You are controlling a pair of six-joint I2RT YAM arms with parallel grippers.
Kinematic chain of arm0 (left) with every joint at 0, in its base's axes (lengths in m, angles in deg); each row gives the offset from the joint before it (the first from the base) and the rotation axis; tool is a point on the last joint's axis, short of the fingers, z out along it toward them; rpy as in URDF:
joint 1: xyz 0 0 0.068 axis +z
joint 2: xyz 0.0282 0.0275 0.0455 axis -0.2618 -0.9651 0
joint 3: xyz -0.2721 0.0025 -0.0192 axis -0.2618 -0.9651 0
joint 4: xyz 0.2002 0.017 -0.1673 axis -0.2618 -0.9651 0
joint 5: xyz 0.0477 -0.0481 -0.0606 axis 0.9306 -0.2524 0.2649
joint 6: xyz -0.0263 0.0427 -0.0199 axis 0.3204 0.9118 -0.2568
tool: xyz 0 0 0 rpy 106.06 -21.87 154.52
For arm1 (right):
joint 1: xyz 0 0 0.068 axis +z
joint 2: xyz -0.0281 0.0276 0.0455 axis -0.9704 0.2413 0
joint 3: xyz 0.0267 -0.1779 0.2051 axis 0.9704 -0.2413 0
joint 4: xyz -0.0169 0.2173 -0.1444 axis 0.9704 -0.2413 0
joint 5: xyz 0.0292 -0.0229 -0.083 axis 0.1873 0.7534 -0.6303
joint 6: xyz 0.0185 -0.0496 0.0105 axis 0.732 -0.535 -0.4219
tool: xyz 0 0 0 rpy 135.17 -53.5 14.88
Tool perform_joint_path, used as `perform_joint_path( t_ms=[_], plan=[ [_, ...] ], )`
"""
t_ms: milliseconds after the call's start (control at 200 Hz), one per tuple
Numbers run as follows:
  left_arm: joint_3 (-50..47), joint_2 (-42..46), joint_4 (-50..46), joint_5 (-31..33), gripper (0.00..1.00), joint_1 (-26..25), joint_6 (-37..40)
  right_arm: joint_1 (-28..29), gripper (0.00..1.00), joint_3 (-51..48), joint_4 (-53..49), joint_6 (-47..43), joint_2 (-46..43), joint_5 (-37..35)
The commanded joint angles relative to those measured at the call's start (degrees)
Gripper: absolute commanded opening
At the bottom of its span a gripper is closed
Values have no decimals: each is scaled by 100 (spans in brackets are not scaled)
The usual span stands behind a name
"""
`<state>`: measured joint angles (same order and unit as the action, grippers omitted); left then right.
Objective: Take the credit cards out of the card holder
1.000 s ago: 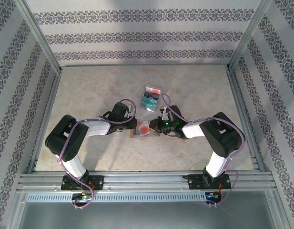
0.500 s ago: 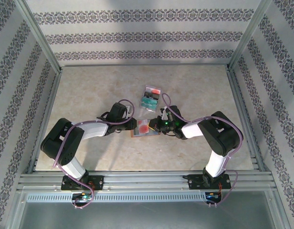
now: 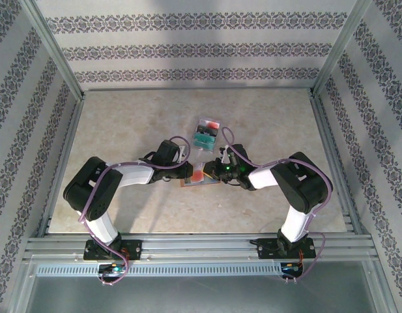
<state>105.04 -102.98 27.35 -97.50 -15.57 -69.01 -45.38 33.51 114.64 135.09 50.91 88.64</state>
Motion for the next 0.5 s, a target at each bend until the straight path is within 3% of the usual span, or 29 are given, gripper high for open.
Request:
perform_joint_path(
  t_ms=[0, 210, 495],
  plan=[
    [-36, -261, -64, -140, 14, -46, -124, 102, 14, -31, 409, 29, 75, 180],
    [-122, -271, 28, -150, 13, -46, -226, 176, 16, 5, 522, 21, 146, 238],
    [-211, -135, -62, 50, 13, -40, -250, 80, 12, -242, 656, 58, 13, 115]
  ],
)
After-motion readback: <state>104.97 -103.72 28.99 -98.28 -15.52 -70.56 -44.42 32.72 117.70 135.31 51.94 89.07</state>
